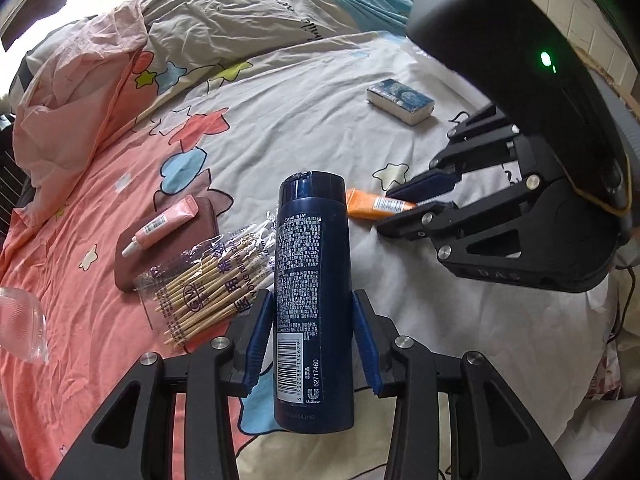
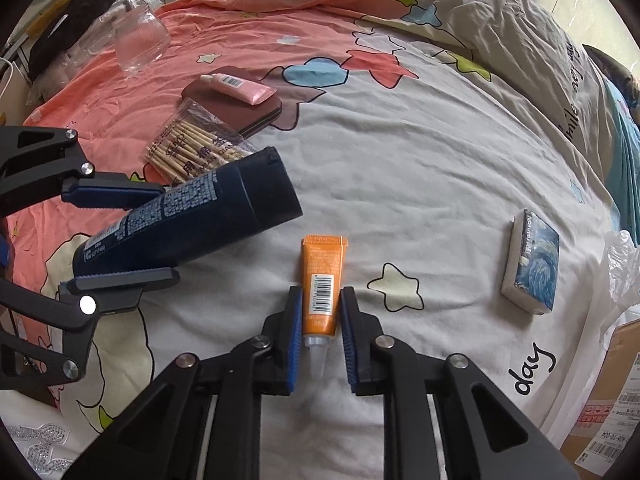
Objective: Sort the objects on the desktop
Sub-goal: 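Lift the dark blue bottle with the left tool while the right tool lifts the orange tube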
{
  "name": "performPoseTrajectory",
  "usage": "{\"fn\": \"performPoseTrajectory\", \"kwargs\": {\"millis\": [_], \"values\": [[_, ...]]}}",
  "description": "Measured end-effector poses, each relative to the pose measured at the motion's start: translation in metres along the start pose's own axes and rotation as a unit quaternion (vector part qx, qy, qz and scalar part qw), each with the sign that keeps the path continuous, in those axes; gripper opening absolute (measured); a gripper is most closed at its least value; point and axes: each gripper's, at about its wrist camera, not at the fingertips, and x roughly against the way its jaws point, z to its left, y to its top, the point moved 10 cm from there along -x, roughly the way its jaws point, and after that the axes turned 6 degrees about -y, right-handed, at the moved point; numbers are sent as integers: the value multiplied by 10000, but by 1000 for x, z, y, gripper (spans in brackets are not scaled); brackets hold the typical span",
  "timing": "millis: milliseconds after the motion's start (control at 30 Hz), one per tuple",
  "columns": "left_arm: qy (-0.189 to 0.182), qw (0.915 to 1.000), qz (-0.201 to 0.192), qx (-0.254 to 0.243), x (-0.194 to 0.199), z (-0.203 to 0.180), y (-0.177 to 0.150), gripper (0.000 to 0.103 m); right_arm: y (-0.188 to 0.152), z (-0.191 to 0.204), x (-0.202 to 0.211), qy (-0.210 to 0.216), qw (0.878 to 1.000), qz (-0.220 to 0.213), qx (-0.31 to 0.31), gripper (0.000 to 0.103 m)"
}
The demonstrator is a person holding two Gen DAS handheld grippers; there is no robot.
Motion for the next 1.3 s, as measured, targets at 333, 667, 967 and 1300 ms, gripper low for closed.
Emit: {"fn": "performPoseTrajectory", "kwargs": {"millis": [333,667,967,1300], "values": [[19,10000,-29,-88,20,-14,-6,40,-10,3,29,-29,9999,-116,-79,17],[145,9995,-222,-149,47,-30,-5,37,-21,6,58,-119,9994,-288,-125,17],[220,9989,-332,-260,68,-47,-5,37,-30,8,82,-195,9987,-442,-163,17],[310,9981,-434,-321,86,-68,-1,37,-49,3,110,-327,9977,-549,-241,17]]}}
